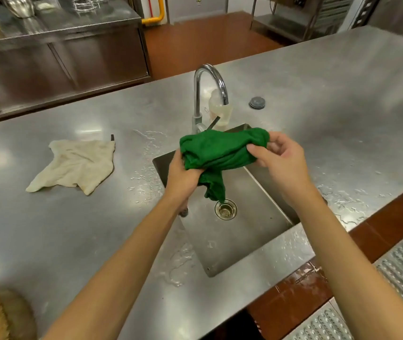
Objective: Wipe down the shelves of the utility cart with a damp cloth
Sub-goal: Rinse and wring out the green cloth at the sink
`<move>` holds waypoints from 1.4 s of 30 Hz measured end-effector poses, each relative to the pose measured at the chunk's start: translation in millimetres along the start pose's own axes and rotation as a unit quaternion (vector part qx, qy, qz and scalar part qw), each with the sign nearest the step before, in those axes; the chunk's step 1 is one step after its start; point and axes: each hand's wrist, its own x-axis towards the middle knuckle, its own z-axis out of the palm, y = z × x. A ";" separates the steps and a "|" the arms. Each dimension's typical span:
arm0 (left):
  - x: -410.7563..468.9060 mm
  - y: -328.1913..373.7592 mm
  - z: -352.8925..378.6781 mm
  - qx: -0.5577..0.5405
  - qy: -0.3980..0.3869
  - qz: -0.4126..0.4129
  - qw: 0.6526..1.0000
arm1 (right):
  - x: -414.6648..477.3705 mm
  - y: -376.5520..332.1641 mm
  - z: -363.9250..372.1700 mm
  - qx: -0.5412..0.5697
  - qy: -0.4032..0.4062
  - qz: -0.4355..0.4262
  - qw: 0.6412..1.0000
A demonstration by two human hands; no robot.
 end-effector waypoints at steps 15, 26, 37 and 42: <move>26.4 10.8 91.4 0.039 0.011 0.051 0.998 | 47.2 37.2 -27.2 -0.056 -0.153 0.096 0.982; 24.0 31.4 118.1 -0.326 -0.200 -0.083 0.920 | 84.5 55.5 -23.4 0.049 -0.100 0.082 0.990; 42.7 8.7 121.8 0.051 -0.086 -0.102 0.990 | 105.3 72.4 -21.5 0.003 0.027 0.143 0.989; 34.6 -9.1 128.8 0.019 -0.008 -0.168 0.986 | 107.1 74.2 -23.2 -0.005 0.018 0.172 0.985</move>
